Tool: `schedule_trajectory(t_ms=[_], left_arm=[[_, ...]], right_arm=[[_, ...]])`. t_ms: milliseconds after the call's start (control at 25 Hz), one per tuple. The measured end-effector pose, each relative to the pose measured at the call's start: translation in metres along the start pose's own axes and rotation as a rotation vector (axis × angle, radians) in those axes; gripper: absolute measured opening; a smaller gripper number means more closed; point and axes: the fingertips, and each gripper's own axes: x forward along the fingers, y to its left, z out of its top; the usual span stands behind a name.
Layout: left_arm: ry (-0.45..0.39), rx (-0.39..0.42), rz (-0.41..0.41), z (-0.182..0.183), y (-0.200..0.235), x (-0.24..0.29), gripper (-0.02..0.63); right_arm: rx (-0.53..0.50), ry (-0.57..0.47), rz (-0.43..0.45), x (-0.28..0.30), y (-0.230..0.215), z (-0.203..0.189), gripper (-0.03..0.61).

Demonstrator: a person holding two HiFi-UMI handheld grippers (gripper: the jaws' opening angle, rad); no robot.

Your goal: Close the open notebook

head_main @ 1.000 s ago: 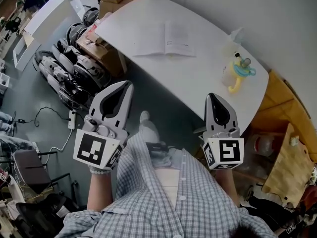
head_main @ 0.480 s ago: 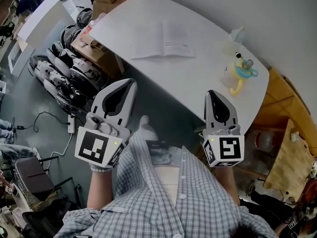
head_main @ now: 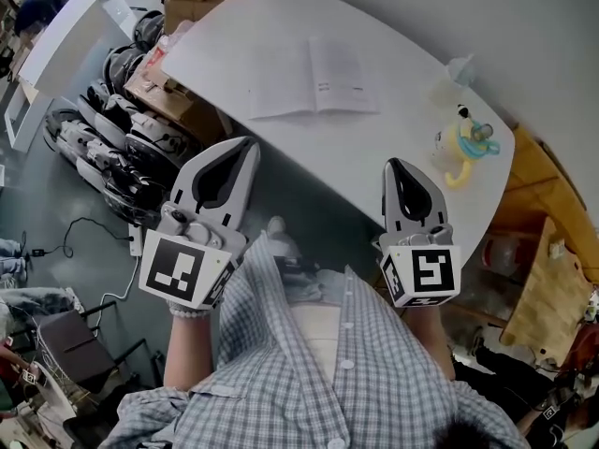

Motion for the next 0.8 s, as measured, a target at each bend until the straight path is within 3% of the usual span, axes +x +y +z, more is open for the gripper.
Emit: schedule_trajectory(t_ms=[800], left_arm=[[-0.038, -0.032, -0.079, -0.006, 0.106, 0.040, 0.006]], right_arm=[[-0.032, 0.036, -0.100, 0.091, 0.021, 0.020, 0.020]])
